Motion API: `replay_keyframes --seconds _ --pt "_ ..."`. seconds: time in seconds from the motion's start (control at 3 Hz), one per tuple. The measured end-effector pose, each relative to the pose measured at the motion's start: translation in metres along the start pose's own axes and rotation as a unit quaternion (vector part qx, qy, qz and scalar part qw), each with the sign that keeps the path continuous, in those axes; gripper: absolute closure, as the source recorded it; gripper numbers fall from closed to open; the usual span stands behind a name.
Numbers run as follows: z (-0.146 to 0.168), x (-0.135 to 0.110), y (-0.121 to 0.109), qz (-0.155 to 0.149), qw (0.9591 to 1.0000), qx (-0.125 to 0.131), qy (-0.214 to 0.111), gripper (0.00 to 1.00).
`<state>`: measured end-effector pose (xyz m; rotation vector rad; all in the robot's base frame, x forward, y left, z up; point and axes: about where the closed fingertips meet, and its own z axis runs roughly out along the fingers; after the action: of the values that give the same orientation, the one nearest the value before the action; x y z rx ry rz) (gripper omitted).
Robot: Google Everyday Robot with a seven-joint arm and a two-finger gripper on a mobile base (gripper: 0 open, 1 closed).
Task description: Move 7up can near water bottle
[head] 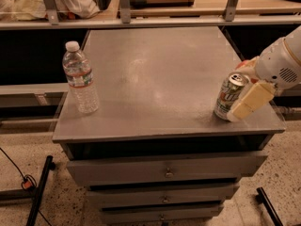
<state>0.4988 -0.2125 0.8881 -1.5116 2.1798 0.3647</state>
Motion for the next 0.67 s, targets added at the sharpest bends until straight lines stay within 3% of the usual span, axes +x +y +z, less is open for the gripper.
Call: replay_keyframes --seconds 0.67 --pt "0.0022 -0.0028 0.0036 0.002 0.9992 -0.018 -0.036 0.64"
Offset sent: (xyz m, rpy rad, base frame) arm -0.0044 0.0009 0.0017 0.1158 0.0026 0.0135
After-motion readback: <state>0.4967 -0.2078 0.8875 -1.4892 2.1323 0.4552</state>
